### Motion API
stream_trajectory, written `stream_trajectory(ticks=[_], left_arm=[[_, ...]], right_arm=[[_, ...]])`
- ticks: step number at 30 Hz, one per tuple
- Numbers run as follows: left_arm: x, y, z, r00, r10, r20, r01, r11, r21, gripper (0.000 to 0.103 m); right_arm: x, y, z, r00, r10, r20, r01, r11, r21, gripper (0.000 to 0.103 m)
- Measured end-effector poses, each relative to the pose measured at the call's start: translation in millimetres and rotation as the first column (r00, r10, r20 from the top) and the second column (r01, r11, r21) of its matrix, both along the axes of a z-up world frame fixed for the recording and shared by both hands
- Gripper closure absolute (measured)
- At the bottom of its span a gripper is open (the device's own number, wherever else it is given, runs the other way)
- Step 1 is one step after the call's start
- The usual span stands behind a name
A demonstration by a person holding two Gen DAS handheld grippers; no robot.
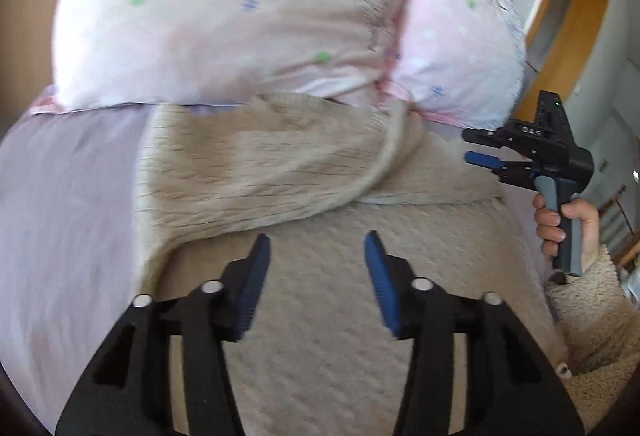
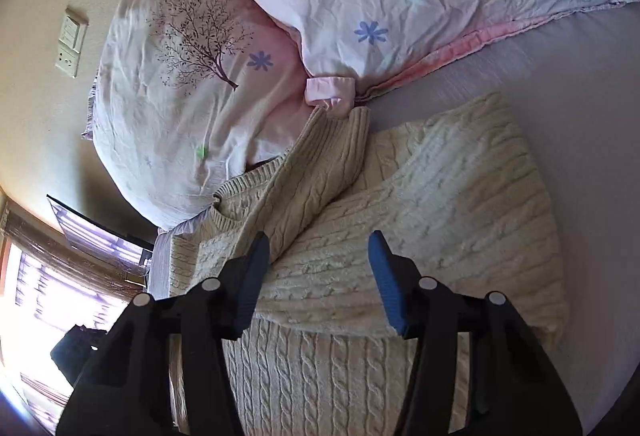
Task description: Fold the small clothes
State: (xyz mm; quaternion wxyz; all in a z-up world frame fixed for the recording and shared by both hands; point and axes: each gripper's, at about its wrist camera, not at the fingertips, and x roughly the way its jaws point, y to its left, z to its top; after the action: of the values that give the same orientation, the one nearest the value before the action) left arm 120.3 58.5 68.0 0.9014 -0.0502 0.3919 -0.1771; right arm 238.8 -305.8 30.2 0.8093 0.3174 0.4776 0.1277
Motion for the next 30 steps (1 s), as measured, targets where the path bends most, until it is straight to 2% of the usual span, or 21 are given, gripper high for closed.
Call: stream_trajectory(ticks=[2,4,6,7,8,9,10,13,15,17,20,22,24,26,28,29,30], left_arm=[[-16.0,29.5,-2.2,0.996,0.085,-0.003,-0.085,0.996,0.025,0.04],[-29.2,52.3,-6.7,0.989,0.146,-0.032,-0.146,0.989,0.019,0.035],[-40.9,66.8,-13.0,0.979,0.195,-0.056,-0.194,0.981,0.014,0.034],[-46.7,73.3,-16.4,0.976,0.207,-0.066,-0.207,0.978,0.007,0.034],[-52.1,78.1,-21.0,0.973,0.216,-0.076,-0.217,0.976,0.0,0.034],[-59.8,85.7,-24.8,0.972,0.218,-0.088,-0.22,0.975,-0.014,0.034],[-63.3,88.7,-28.1,0.972,0.215,-0.1,-0.219,0.975,-0.028,0.033],[-70.3,92.7,-37.3,0.973,0.199,-0.115,-0.206,0.977,-0.058,0.033],[-71.5,92.9,-43.9,0.974,0.187,-0.125,-0.198,0.977,-0.079,0.033],[-75.4,95.7,-51.5,0.975,0.178,-0.137,-0.194,0.974,-0.115,0.034],[-85.4,96.8,-51.4,0.979,0.168,-0.118,-0.185,0.97,-0.155,0.034],[-94.6,100.2,-53.7,0.983,0.132,-0.127,-0.158,0.962,-0.222,0.034],[-105.3,103.2,-56.4,0.986,0.106,-0.127,-0.137,0.951,-0.275,0.035],[-113.7,105.2,-61.9,0.986,0.05,-0.156,-0.105,0.926,-0.363,0.049],[-122.3,105.0,-69.9,0.983,0.008,-0.182,-0.089,0.895,-0.437,0.061],[-127.6,103.1,-70.8,0.984,0.002,-0.18,-0.082,0.894,-0.441,0.066],[-132.3,101.1,-71.4,0.983,-0.004,-0.182,-0.078,0.892,-0.445,0.066]], right_arm=[[20.3,23.7,5.2,1.0,0.017,0.003,-0.017,0.999,-0.037,0.05],[40.7,47.0,5.7,1.0,0.007,-0.014,-0.008,0.994,-0.105,0.049],[62.3,65.4,-5.1,0.997,-0.028,-0.07,0.014,0.981,-0.191,0.046],[71.5,70.4,-13.5,0.994,-0.044,-0.104,0.019,0.974,-0.225,0.048],[77.9,72.9,-21.7,0.992,-0.051,-0.12,0.021,0.971,-0.238,0.055],[80.6,72.8,-26.8,0.992,-0.043,-0.121,0.014,0.972,-0.235,0.093],[76.6,68.2,-26.5,0.994,-0.048,-0.099,0.026,0.976,-0.218,0.097],[34.6,37.6,-2.1,0.994,-0.102,0.036,0.106,0.983,-0.152,0.098],[-3.5,9.6,9.4,0.982,-0.164,0.09,0.172,0.981,-0.085,0.097],[-38.7,-12.1,5.2,0.973,-0.22,0.066,0.224,0.972,-0.075,0.096],[-92.0,-42.4,-4.8,0.962,-0.273,0.025,0.274,0.959,-0.069,0.075],[-129.6,-57.9,-6.2,0.958,-0.286,0.027,0.288,0.956,-0.065,0.041],[-158.3,-72.0,-11.3,0.965,-0.264,0.006,0.264,0.962,-0.065,0.039],[-187.3,-76.6,-22.5,0.98,-0.193,-0.04,0.193,0.981,-0.013,0.039],[-214.9,-73.2,-27.0,0.991,-0.126,-0.051,0.129,0.991,0.049,0.045],[-228.2,-71.3,-29.5,0.995,-0.083,-0.061,0.088,0.993,0.08,0.048],[-239.8,-68.5,-30.9,0.997,-0.038,-0.062,0.045,0.991,0.123,0.052]])
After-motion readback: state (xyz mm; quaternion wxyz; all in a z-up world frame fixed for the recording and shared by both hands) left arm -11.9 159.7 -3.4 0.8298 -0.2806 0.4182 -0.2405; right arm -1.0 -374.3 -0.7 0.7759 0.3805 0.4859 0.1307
